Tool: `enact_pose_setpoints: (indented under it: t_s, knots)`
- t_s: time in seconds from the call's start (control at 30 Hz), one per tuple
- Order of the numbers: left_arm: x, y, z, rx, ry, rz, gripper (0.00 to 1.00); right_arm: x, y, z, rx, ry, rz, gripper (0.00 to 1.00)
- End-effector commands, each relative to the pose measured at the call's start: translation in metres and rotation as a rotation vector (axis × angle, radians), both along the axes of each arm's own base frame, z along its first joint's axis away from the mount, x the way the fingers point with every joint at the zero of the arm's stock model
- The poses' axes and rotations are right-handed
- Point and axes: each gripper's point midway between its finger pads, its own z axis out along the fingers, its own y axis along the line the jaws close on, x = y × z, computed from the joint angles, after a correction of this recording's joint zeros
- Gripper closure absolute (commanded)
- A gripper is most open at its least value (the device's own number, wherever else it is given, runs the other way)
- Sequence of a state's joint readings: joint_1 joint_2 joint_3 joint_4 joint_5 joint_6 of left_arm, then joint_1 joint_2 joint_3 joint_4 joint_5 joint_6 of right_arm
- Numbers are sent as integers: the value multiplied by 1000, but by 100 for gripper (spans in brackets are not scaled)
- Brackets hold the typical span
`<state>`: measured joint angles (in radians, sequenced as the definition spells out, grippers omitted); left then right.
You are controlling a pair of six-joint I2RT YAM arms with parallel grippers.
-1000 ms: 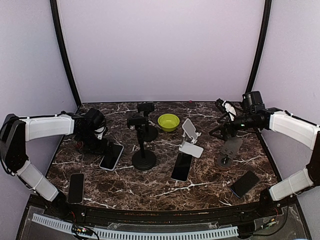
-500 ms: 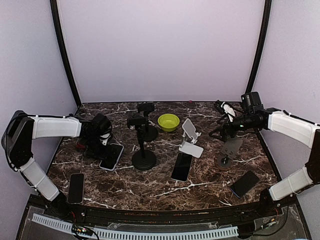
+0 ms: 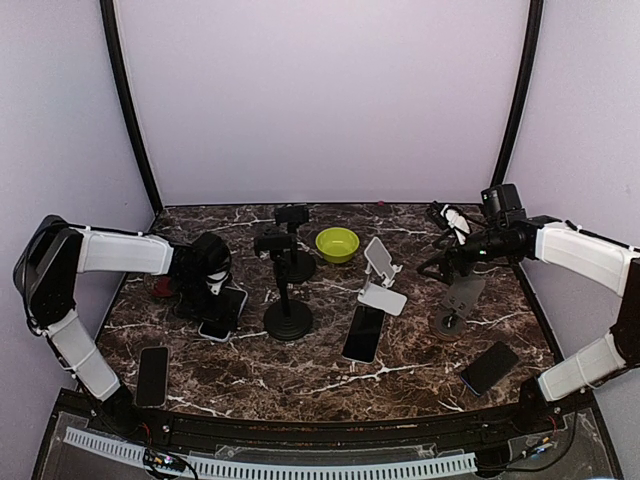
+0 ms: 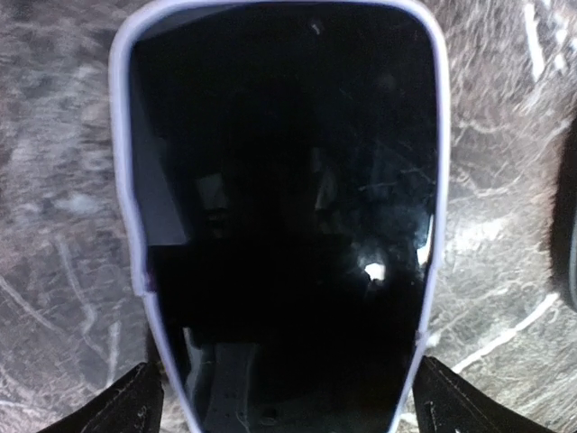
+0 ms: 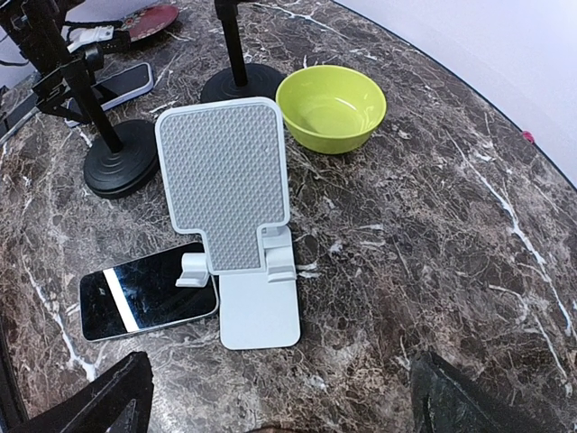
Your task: Place the phone on the phone stand
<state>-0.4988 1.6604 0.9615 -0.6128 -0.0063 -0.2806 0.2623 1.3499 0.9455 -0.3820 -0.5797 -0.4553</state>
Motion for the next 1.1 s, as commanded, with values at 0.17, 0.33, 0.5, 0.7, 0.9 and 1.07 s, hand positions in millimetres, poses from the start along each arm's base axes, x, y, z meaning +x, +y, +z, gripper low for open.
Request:
enact_pose_setpoints:
  t_s: [0.17,0.33,0.5,0.7,0.9,1.07]
  knots:
    - [-7,-4,-10,18,45,-43,1,0,4,-7,-12,-1,16,0]
    - [-12,8,-15,106,60,-31,6,0,5,-9,-18,4,16,0]
    - [-21,8,-19,101,88,-24,18,-1,7,-11,-22,7,23,0]
    - [-26,9,-19,92,99,-17,49,-2,10,-12,-27,7,29,0]
    - [-19,9,-4,64,18,23,100,-3,14,-13,-20,19,36,0]
    - [-13,13,22,42,-73,65,100,-2,17,-8,-14,22,32,0]
